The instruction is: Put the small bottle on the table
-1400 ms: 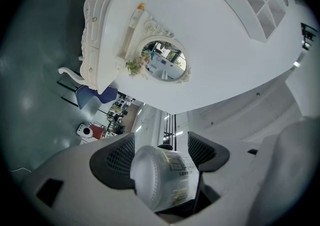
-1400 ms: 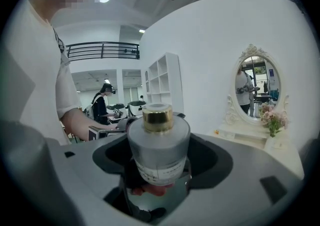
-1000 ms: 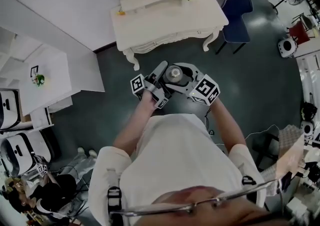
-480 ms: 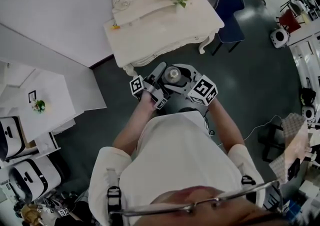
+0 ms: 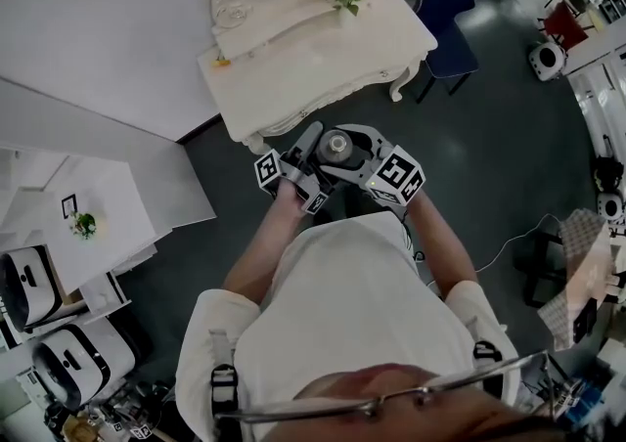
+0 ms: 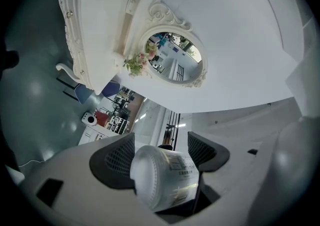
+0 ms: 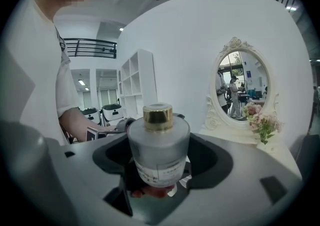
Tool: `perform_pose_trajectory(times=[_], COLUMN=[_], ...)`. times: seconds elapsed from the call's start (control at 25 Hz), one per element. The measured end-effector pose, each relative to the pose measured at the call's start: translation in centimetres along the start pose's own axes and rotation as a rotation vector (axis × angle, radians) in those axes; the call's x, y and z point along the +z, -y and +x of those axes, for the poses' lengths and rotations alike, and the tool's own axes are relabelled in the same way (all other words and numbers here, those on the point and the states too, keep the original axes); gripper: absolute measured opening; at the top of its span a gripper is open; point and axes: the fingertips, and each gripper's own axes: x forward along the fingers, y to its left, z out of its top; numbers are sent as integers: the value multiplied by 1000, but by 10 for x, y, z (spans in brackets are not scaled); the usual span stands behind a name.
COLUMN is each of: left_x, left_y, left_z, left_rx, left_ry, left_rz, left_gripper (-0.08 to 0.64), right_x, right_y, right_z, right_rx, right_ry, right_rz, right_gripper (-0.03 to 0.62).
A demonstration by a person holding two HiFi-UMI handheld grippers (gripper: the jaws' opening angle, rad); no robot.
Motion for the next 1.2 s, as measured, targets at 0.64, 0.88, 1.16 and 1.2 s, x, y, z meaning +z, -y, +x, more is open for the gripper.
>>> perform_pose_trajectory(times=[0.64, 0.88, 1.16, 1.2], left_x=[61, 79, 92, 95], left_y=[-28, -37, -52, -55], left_z=[88, 136, 166, 168], left_rx=[-11, -19, -32, -33], left_ry=[132, 157, 217, 227], left_rz=[51, 84, 111, 111], left_gripper=[324, 324, 324, 324], right_x=[-2, 4, -2, -4], right_y=[113, 164, 201, 204], right_z=[-3, -15, -24, -24], right_rx=[132, 180, 236, 245], right_ry=[-4, -6, -25, -28], right_rz=[-5, -20, -34, -33], right_gripper=[341, 341, 341, 341])
